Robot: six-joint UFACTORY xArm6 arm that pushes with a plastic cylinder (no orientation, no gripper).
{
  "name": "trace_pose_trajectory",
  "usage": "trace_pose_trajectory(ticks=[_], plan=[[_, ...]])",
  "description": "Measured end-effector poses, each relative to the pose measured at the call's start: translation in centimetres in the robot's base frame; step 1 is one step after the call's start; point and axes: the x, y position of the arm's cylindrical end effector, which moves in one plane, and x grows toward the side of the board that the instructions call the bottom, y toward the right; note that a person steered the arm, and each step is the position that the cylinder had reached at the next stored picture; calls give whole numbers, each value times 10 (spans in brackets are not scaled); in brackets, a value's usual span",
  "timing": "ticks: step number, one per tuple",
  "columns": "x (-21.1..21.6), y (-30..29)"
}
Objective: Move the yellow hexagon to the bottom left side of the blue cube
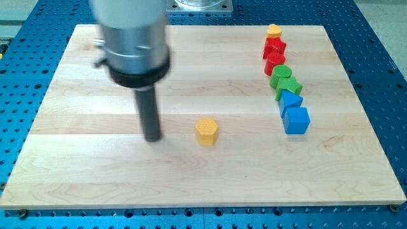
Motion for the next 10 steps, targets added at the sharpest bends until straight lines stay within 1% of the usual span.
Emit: trace_pose_trajectory(ticks=[1,2,3,4,5,6,7,8,9,10], plan=[[-6,75],[32,167],[41,130],[61,146],[59,183],[59,204],[53,222],[36,225],[50,226],[72,238]])
